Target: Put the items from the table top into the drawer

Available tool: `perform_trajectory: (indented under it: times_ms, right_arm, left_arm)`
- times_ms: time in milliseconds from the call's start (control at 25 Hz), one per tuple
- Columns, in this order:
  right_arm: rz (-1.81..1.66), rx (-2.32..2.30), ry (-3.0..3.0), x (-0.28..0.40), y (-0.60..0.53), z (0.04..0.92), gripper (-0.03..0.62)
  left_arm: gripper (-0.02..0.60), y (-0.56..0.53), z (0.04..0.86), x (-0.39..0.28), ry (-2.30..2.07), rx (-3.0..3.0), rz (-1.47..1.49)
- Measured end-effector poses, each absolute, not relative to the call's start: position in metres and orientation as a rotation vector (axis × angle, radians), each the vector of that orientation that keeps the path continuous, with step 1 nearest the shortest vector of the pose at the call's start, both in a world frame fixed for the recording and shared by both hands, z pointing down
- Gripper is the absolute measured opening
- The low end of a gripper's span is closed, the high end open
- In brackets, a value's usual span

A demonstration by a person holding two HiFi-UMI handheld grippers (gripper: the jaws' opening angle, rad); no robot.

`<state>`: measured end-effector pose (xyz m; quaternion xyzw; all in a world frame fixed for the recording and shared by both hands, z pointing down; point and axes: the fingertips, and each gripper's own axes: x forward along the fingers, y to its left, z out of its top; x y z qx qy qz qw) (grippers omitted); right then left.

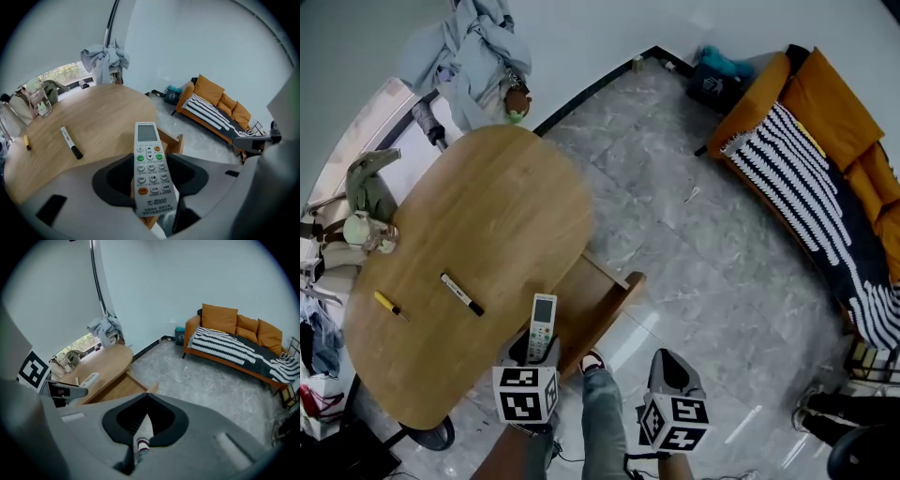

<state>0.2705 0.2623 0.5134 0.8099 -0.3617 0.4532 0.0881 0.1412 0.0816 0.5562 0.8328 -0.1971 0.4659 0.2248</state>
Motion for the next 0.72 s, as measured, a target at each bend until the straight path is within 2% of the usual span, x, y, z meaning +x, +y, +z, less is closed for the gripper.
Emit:
perform_trajectory:
  times_ms: [720]
  right_arm:
    - [1.464,2.269,-1.065,0.321,0.283,0.584,0.005]
  left_arm:
    - [0.215,0.096,0.663,0.197,-0.259,2.380,1.631]
